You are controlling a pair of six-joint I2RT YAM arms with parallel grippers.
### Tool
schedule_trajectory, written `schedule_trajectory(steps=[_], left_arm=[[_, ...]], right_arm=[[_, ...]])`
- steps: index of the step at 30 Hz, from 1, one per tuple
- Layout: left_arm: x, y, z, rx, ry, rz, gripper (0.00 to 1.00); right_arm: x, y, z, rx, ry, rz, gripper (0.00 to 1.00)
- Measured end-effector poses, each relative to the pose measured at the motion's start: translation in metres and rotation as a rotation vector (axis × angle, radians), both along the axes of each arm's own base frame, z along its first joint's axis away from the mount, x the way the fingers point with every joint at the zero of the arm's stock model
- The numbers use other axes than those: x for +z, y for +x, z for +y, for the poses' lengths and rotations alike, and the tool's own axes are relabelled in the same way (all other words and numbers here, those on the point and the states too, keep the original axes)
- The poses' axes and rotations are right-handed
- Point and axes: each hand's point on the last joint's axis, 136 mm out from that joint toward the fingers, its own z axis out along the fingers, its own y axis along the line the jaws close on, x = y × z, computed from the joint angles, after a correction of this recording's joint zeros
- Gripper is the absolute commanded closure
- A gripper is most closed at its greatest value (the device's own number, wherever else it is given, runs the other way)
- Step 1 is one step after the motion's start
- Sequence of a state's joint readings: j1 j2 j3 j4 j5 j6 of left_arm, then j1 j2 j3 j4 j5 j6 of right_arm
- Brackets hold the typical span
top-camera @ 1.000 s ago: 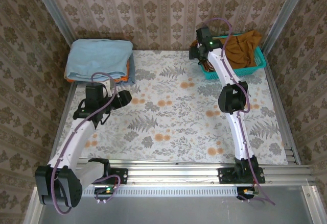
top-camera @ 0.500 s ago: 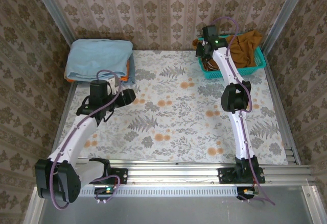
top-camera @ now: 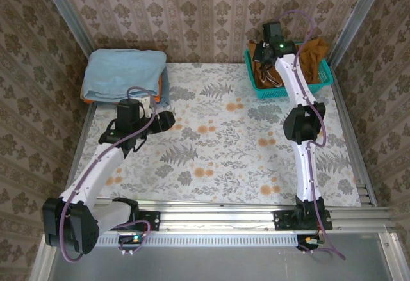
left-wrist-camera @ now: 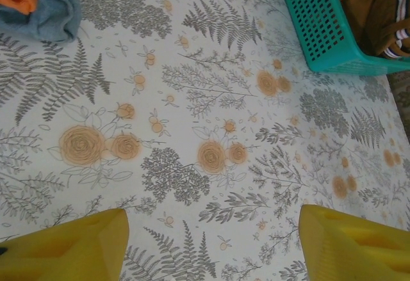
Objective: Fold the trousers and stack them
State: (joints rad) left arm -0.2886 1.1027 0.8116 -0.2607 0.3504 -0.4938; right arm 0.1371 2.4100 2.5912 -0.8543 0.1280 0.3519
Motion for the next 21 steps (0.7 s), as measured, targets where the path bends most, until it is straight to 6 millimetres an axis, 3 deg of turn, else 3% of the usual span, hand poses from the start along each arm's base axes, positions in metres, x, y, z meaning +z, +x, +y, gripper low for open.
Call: schedule_trajectory(steps=[4,13,21], left_arm=[[0.001,-0.002,-0.007,-0.019,0.002,-0.009,0.31],[0.008,-0.005,-0.017,-0.039,0.006,-0.046,0.33],[0.008,-0.018,-0.017,-0.034,0.025,-0.082,0.33]], right_arm=[[0.043,-0.014,0.000,-0.025,-0.048,-0.080,1.00],[0.149,-0.062,0.030,-0.012,-0.204,-0.326,1.00],[0.227,-0.103,0.055,0.032,-0.272,-0.514,1.00]])
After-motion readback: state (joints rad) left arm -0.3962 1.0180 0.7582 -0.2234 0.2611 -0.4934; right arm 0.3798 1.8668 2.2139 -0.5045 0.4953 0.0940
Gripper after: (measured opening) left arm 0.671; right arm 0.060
